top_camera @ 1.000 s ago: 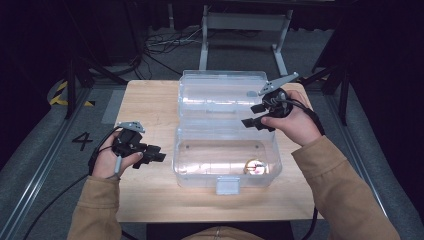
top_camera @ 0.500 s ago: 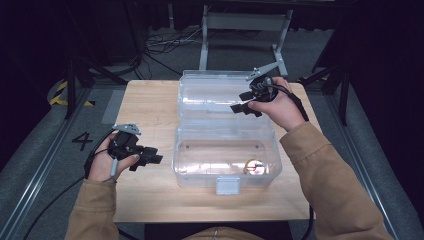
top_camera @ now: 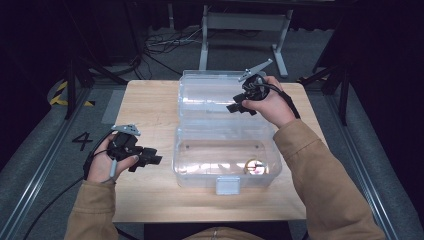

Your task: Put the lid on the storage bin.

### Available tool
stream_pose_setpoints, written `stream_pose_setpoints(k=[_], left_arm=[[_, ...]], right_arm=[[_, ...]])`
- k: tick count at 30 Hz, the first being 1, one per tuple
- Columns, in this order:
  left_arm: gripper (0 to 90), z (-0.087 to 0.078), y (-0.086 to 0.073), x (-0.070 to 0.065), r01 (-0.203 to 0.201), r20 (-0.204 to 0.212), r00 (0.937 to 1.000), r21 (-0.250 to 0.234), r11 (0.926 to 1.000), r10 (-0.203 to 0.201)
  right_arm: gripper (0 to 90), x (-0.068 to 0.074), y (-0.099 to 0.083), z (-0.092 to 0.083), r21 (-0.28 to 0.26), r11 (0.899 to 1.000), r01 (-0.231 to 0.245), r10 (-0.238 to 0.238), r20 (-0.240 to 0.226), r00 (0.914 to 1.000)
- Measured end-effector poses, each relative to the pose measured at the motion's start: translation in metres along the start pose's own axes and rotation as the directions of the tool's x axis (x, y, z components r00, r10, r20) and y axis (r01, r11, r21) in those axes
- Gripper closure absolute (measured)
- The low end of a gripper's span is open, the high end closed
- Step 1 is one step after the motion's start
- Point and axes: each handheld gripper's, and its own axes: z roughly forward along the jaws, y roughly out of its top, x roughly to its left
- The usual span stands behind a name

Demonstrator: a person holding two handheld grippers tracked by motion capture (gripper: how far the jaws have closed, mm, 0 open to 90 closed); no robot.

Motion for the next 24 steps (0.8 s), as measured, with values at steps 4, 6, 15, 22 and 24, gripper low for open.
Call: stream_pose_setpoints(k=[4, 6, 15, 22, 24], left_arm=[[57.8, 0.0001, 0.0002, 0.0002, -0.003, 0.0, 1.0, 0.005, 1.0, 0.003], [57.8, 0.0007, 0.0003, -0.0002, 0.0, -0.002, 1.0, 0.005, 1.0, 0.0], [57.9, 0.0013, 0.001, -0.0014, -0.005, 0.003, 1.0, 0.004, 1.0, 0.005], [57.9, 0.0028, 0.0027, -0.0047, -0.012, 0.014, 0.9998, 0.0, 0.9999, 0.012], [58.0, 0.0032, 0.0044, -0.0073, -0.027, 0.02, 0.9994, 0.0, 0.9996, 0.027]], right_arm=[[63.6, 0.0017, 0.0007, 0.0024, 0.015, 1.0, 0.001, -0.001, -0.021, 0.9998], [66.4, 0.0023, 0.0013, 0.0023, 0.02, 1.0, -0.001, 0.002, -0.029, 0.9996], [74.4, 0.0056, 0.0011, 0.0013, 0.03, 0.999, 0.027, -0.026, -0.021, 0.9994], [74.8, 0.0064, 0.0009, 0.0018, 0.029, 0.999, 0.018, -0.017, -0.025, 0.9995], [74.7, 0.0059, 0.0003, 0.0016, 0.027, 1.0, 0.005, -0.004, -0.031, 0.9995]])
